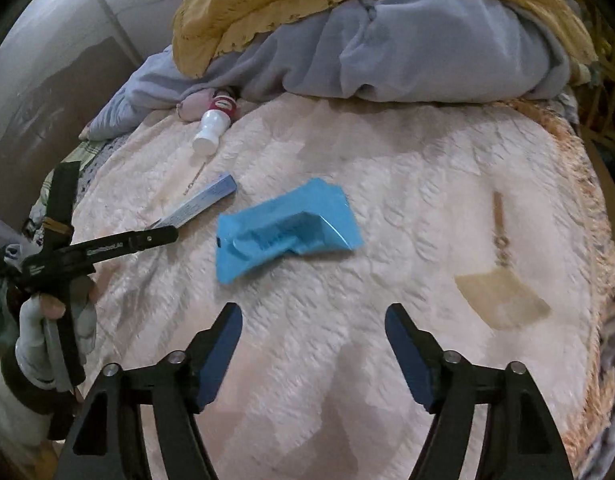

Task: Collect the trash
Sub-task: 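Grasp the white medicine box with the left tool while the right grasps the blue wrapper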

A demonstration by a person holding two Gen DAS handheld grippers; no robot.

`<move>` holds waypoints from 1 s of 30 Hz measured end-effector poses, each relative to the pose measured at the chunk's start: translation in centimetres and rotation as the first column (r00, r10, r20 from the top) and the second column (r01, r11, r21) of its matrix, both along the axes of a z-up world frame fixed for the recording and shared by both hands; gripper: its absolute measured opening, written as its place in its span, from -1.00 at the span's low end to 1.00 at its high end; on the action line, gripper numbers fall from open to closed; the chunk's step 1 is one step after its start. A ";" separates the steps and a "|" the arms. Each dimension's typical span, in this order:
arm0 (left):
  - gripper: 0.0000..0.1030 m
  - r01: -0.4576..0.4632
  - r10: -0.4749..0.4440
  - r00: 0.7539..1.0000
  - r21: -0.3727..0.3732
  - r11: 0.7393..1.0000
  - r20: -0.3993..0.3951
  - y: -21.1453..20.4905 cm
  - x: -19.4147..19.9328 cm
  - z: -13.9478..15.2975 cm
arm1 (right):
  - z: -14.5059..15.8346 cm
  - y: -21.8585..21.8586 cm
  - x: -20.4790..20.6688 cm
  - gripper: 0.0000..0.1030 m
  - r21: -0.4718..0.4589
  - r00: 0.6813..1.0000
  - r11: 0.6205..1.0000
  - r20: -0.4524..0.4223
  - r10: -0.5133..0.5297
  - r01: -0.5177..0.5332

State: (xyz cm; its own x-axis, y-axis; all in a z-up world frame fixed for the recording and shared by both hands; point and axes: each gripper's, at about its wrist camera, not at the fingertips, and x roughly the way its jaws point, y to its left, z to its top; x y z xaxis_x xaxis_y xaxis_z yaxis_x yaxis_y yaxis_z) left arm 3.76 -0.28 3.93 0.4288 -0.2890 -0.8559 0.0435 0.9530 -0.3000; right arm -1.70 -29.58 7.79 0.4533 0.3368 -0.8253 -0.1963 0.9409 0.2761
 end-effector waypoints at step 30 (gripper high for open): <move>-0.08 0.132 -0.146 0.988 0.200 0.971 0.054 -3.1 1.7 0.6 | -3.6 3.4 6.9 0.58 0.115 0.989 0.987 -0.116 -0.095 0.108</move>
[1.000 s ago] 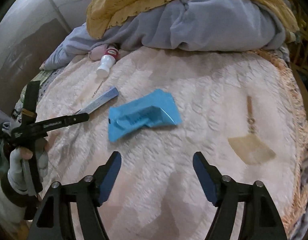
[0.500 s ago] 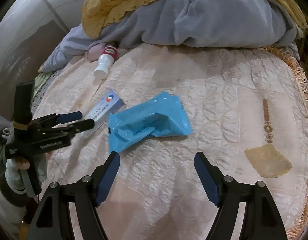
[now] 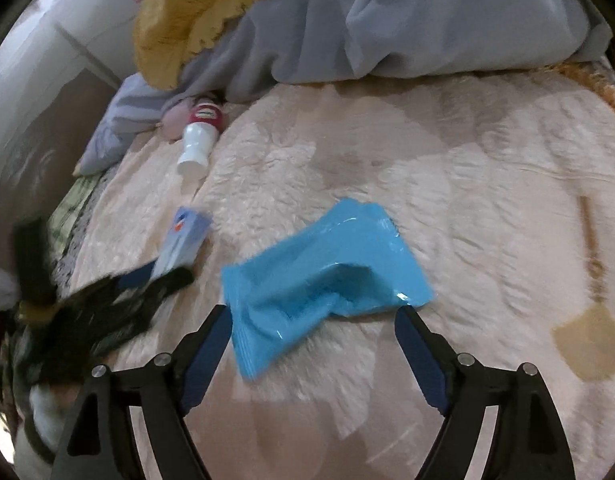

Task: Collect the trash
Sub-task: 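Grasp the white medicine box with the left tool while the right grasps the blue wrapper, then carry medicine box and blue wrapper over the cream bucket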

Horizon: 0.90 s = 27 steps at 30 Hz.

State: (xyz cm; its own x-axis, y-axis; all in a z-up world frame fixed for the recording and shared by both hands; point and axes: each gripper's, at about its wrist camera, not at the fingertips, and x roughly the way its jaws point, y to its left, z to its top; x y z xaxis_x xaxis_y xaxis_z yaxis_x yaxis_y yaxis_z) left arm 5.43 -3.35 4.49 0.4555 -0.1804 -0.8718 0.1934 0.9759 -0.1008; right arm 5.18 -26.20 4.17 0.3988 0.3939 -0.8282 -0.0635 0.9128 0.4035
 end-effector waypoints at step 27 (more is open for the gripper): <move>-0.12 0.088 -0.084 0.996 -0.128 0.988 0.036 -7.4 -6.9 3.4 | 4.6 -3.4 -8.2 -0.34 -0.098 0.978 0.994 0.197 0.074 -0.055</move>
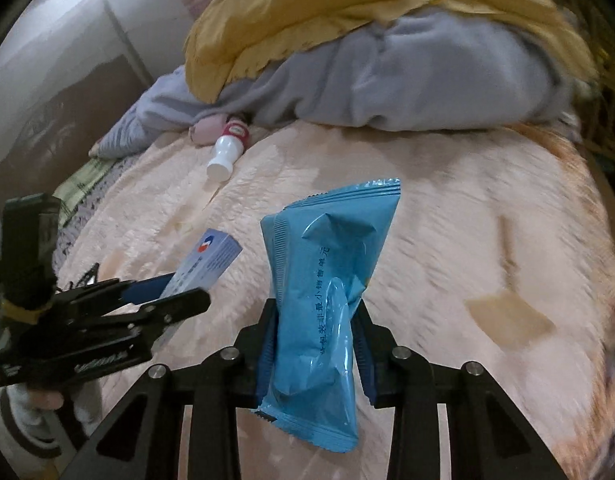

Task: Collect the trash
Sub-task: 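Carry medicine box and blue wrapper over the cream bucket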

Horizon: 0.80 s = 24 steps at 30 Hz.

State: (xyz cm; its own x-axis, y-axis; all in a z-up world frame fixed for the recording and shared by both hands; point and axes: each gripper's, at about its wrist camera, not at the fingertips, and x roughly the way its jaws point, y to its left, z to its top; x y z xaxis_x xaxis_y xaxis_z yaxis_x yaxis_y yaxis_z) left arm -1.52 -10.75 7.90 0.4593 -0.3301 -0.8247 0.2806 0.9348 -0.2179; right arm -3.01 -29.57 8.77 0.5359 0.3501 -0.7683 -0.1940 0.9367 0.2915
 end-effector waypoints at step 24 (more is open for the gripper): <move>-0.12 0.354 -0.357 0.928 0.042 0.934 0.108 -22.9 -9.0 5.9 | 5.4 -20.8 -17.3 -0.34 -0.031 0.933 0.936 0.091 -0.347 0.351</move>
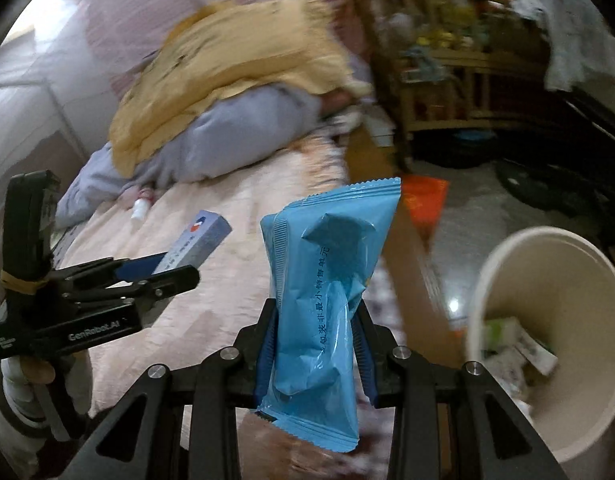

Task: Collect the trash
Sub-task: 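Carry medicine box and blue wrapper over the cream bucket, then open both tools to drop medicine box and blue wrapper into the bucket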

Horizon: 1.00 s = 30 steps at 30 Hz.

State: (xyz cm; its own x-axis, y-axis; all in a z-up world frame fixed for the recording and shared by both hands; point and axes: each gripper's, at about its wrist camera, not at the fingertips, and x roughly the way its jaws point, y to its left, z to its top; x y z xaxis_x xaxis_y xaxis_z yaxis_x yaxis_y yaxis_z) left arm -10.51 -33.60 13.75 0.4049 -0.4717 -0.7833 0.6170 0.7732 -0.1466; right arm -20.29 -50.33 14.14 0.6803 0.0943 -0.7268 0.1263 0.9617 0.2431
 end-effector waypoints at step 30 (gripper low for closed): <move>-0.07 0.264 -0.273 0.955 -0.087 0.961 -0.113 -21.0 -4.3 -2.2 | -4.2 -18.2 -8.7 -0.14 -0.042 0.894 0.896 -0.055 -0.444 0.443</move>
